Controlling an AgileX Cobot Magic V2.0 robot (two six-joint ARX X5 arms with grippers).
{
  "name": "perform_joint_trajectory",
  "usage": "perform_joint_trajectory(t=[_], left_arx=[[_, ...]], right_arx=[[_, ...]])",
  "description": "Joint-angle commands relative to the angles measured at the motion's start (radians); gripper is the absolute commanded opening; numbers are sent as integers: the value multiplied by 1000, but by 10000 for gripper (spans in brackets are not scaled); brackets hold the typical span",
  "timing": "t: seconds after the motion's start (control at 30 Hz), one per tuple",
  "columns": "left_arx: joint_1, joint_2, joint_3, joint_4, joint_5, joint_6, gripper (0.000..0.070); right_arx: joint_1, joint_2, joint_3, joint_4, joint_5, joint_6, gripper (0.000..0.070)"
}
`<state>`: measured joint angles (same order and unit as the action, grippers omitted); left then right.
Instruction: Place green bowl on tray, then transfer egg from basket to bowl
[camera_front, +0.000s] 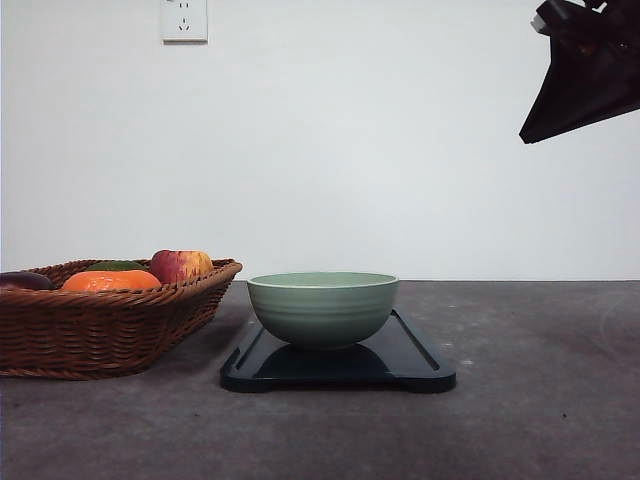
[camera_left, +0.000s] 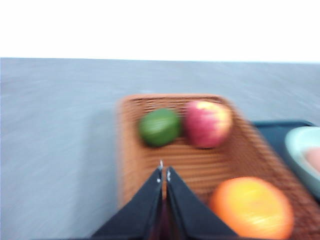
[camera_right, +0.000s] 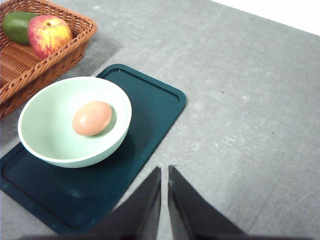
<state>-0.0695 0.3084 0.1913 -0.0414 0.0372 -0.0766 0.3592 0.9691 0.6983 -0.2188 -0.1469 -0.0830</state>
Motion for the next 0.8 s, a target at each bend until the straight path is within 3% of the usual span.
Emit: perform_joint_trajectory(t=[0.0,0.2,0.27,0.77], left_arx=[[8,-72,-49,5,-12,-29,0],[25,-261,-179,-2,-21,-48,0],[30,-303,-178,-56,-33,-41,0],[38,-305,-178,-70,-61,-52,0]], right_arx=[[5,6,3,12,-3,-2,15],[5,6,3,12,-3,-2,16],[5,6,3,13,-3,-2,15],[5,5,3,17,-3,-2,15]])
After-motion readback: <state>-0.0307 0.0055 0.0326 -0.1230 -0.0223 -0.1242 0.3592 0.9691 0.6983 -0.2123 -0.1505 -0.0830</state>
